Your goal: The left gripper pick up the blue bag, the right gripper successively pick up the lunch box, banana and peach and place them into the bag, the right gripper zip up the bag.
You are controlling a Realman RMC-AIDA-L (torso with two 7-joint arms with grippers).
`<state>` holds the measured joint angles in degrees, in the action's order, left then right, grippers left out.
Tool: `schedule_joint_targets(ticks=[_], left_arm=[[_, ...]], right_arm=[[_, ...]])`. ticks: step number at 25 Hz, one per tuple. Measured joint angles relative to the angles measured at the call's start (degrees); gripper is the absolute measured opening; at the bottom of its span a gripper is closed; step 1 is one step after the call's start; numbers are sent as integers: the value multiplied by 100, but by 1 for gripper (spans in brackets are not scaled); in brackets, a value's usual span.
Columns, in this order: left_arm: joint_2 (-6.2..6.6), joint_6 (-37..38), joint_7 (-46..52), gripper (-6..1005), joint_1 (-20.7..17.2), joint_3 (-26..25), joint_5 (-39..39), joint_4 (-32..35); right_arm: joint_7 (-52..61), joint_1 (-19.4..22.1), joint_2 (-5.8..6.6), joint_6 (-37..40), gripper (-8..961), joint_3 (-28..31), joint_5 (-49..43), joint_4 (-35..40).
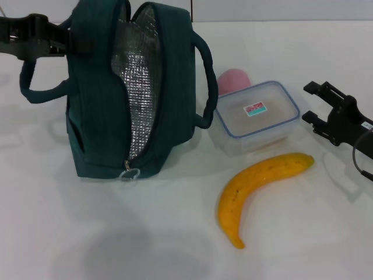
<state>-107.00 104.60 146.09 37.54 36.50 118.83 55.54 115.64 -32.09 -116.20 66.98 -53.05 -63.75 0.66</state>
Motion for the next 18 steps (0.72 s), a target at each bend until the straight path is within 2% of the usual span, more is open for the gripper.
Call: schedule_joint_targets(ticks=[18], left_arm=[[-63, -20, -182, 39, 61, -9, -28, -23]], right_arm=[[-15, -630, 1, -287, 705, -35, -103, -197]])
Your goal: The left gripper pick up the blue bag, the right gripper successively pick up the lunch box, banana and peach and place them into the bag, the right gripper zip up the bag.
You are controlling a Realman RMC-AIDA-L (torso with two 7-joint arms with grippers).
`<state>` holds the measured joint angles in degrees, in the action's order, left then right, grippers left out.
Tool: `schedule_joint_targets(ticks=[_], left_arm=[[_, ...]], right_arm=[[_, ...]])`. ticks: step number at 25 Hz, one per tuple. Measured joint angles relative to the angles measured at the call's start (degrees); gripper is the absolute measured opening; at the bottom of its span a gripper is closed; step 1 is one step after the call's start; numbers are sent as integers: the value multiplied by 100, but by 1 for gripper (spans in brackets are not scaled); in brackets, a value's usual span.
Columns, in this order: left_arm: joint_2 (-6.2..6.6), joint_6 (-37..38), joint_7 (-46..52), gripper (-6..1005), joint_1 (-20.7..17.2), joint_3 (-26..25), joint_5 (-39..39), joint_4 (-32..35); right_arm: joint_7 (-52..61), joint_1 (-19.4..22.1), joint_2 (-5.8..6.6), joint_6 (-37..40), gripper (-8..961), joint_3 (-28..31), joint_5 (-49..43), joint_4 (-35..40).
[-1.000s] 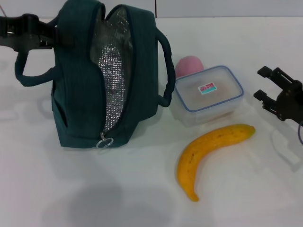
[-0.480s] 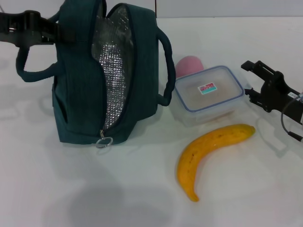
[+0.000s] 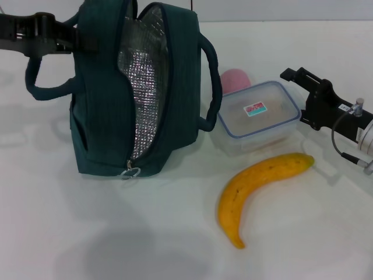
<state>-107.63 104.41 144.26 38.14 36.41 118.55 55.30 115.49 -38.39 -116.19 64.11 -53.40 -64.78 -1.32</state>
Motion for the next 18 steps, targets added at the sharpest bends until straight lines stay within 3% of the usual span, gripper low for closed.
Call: schedule_joint_targets(ticks=[17, 18], left_arm=[[-3, 1, -110, 39, -38, 9, 44, -2], [-3, 1, -113, 39, -34, 9, 44, -2]], right_arm=[[-775, 42, 0, -40, 694, -47, -30, 121], [-775, 42, 0, -39, 646, -44, -29, 122]])
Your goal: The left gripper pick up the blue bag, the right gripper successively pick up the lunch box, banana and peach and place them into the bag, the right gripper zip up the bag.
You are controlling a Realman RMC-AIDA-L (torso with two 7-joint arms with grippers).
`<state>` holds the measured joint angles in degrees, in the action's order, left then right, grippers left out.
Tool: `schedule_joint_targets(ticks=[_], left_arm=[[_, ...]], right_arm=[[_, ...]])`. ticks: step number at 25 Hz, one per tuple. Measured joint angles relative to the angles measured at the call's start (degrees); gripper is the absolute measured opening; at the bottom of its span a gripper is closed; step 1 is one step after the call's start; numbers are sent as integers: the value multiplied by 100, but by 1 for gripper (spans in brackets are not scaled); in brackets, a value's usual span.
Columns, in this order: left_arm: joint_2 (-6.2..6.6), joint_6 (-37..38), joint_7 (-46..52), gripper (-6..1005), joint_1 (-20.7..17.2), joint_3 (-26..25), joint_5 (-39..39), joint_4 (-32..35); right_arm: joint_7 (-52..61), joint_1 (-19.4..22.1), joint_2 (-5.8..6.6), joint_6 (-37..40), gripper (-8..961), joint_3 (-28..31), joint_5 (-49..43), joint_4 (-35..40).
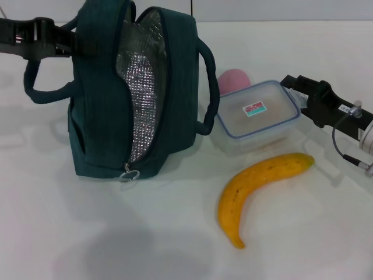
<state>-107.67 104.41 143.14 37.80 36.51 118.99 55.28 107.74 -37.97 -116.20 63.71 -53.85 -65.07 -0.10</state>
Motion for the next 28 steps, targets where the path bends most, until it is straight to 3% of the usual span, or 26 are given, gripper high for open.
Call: schedule_joint_targets(ticks=[4, 7, 18, 28], left_arm=[[0, 0, -18, 39, 17, 7, 3, 0], [0, 0, -44, 39, 25, 15, 5, 0], [1, 0, -84, 39, 43, -10, 11, -135], [-10, 0, -48, 39, 44, 20, 11, -160]], right_arm=[[-2, 0, 1, 14, 455, 10, 14, 7], [-4, -2, 1, 21, 248, -8, 10, 10], [-152, 64, 1, 208, 93, 35, 65, 10], [-425, 395, 1, 1124, 116, 132, 675, 177]])
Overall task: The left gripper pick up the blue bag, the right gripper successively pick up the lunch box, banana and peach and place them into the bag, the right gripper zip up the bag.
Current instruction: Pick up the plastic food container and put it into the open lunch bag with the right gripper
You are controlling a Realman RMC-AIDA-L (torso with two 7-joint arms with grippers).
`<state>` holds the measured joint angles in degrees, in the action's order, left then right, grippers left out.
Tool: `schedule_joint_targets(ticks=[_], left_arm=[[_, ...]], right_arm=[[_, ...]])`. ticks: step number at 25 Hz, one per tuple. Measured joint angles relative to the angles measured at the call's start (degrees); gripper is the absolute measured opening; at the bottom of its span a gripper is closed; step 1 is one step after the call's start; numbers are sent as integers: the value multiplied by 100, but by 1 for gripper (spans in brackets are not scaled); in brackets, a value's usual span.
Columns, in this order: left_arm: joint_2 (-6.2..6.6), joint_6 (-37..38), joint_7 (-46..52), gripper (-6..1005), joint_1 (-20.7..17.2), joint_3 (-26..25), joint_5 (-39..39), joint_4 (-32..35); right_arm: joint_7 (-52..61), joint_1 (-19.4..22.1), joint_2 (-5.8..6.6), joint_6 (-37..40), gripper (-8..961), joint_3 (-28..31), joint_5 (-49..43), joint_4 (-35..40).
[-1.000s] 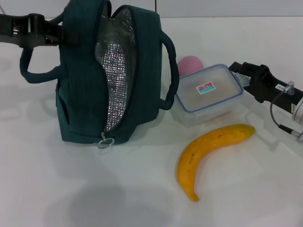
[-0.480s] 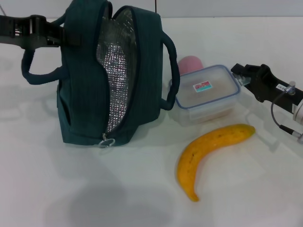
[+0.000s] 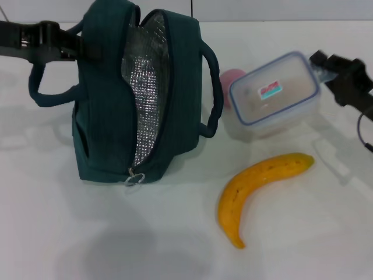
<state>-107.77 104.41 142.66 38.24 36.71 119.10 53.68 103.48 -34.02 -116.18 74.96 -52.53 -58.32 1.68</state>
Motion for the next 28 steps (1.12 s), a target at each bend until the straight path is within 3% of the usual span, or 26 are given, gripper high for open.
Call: schedule_joint_targets(ticks=[16, 20, 28], left_arm=[[-94, 3, 6, 39, 246, 21, 27, -588], [-127, -10, 11, 39, 383, 29, 216, -721], [-238, -69, 23, 38, 707, 38, 508, -919]], right_arm=[[288, 284, 59, 1659, 152, 49, 1219, 536], [496, 102, 43, 1864, 161, 33, 1384, 694], [666, -785, -1, 1910, 179, -254, 1373, 617]])
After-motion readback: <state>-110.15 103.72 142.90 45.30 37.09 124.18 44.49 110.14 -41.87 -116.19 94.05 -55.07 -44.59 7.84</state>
